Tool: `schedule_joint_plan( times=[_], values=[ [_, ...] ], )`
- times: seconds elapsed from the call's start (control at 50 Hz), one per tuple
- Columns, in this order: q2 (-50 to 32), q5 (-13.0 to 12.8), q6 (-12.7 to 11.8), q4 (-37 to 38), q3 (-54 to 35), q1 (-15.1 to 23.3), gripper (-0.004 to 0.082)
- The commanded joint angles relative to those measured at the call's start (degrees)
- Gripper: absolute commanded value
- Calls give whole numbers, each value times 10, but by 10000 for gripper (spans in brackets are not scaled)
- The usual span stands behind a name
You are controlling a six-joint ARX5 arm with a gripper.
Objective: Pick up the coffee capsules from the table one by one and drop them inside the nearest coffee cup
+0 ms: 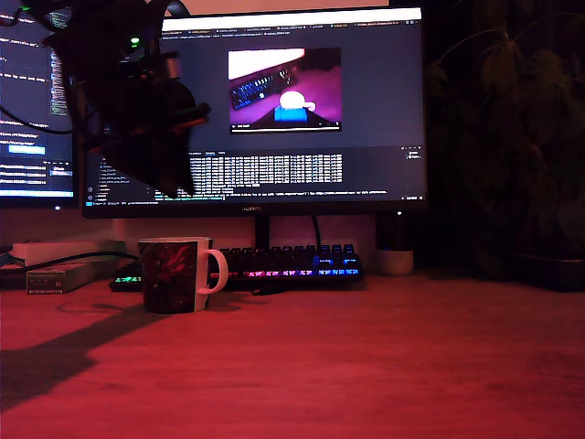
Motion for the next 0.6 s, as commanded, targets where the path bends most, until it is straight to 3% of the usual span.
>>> schedule_joint_plan(
  times=[0.0, 0.26, 0.58],
  values=[
    [-3, 1, 4, 0, -16, -7, 161],
    [-5, -15, 4, -7, -31, -20, 161],
    [-40, -19, 4, 50, -110, -21, 161]
  ],
)
